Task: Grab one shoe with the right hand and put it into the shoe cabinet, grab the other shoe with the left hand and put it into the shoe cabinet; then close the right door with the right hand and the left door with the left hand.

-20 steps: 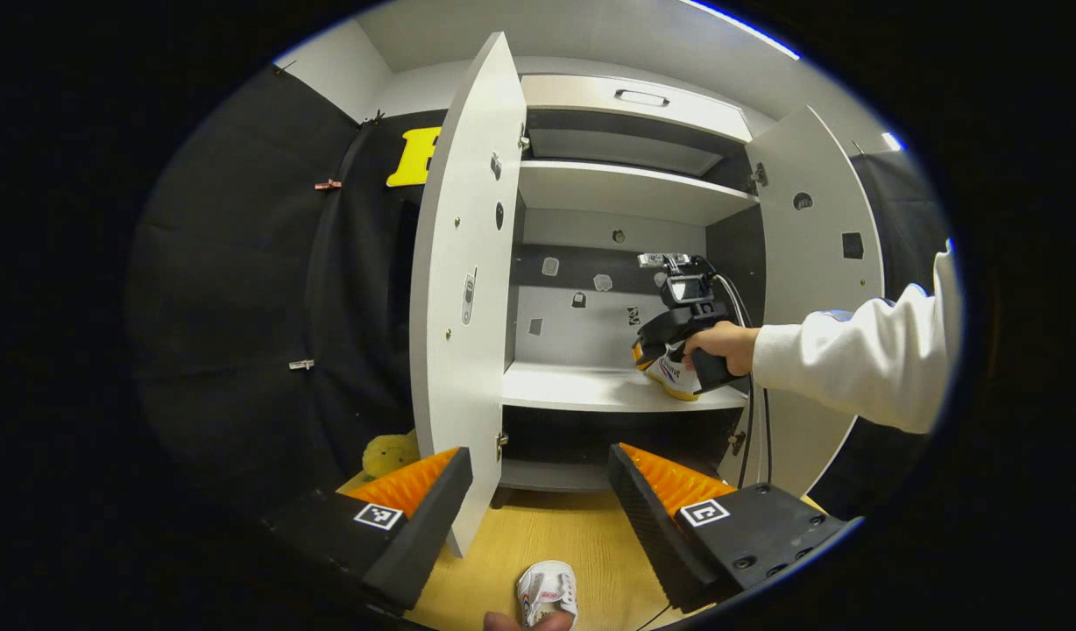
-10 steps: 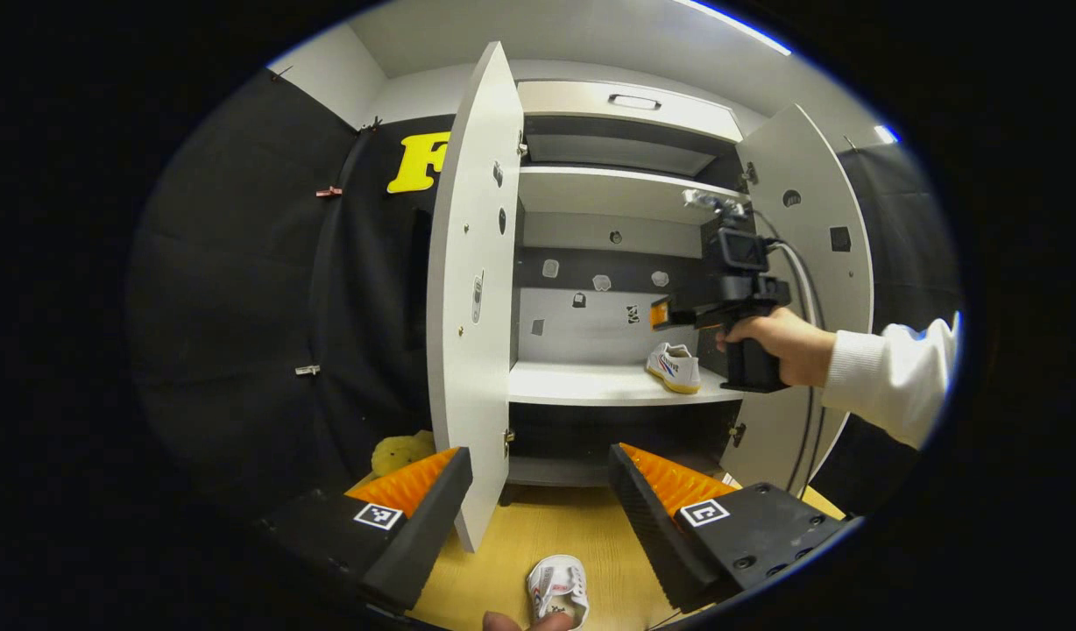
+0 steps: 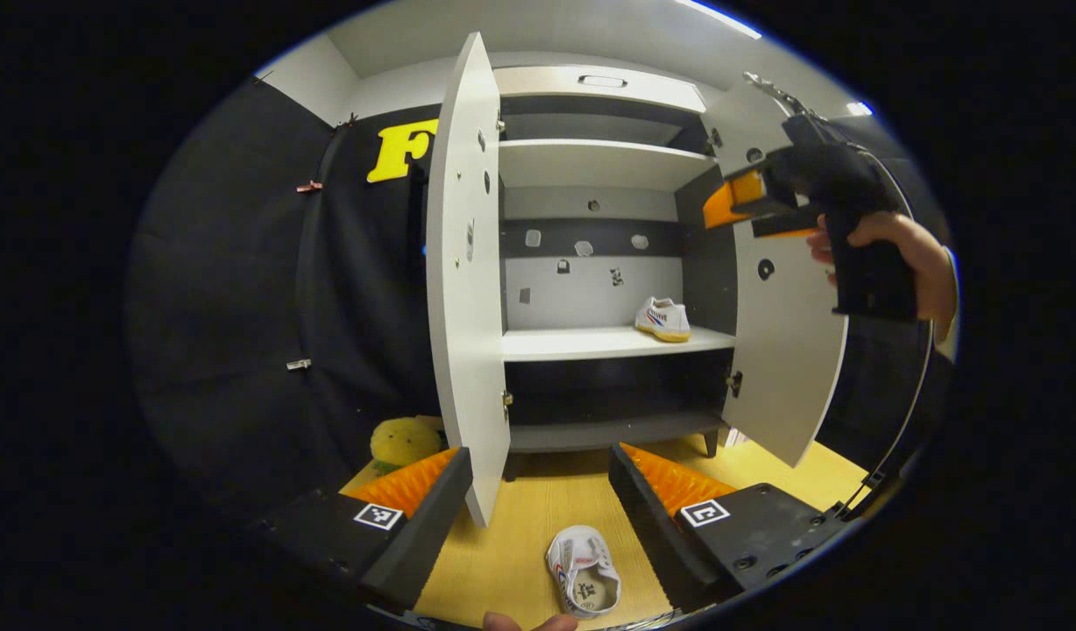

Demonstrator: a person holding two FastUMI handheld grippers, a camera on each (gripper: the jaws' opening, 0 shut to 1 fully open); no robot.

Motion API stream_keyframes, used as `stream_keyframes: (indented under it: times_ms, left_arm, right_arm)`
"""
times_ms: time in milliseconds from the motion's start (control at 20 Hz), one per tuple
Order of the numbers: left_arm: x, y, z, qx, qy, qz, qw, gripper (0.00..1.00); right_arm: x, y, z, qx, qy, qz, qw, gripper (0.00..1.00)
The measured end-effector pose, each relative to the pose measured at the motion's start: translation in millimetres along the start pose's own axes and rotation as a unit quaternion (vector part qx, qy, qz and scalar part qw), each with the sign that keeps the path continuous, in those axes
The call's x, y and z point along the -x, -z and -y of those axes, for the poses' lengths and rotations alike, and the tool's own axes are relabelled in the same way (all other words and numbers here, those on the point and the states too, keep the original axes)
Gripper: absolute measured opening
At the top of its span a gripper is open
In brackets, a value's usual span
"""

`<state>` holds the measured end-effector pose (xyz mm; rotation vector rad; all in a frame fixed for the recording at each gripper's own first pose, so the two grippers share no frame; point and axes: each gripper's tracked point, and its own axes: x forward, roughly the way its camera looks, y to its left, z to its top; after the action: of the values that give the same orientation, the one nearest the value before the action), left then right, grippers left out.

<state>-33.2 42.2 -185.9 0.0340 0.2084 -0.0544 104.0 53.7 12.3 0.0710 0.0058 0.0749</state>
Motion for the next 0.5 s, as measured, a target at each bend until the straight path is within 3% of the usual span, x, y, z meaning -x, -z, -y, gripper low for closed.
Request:
stream_keyframes:
  times_ms: [350,500]
  left_arm:
    - [-16,151,29,-0.026,0.049,-0.138,0.989,0.97]
    - [-34,196,32,-0.021,0.06,-0.171,0.983,0.95]
  right_arm:
    - [58,-26,36,0.009,0.023,0.026,0.999,0.98]
    - [71,-35,55,0.005,0.038,0.029,0.999,0.98]
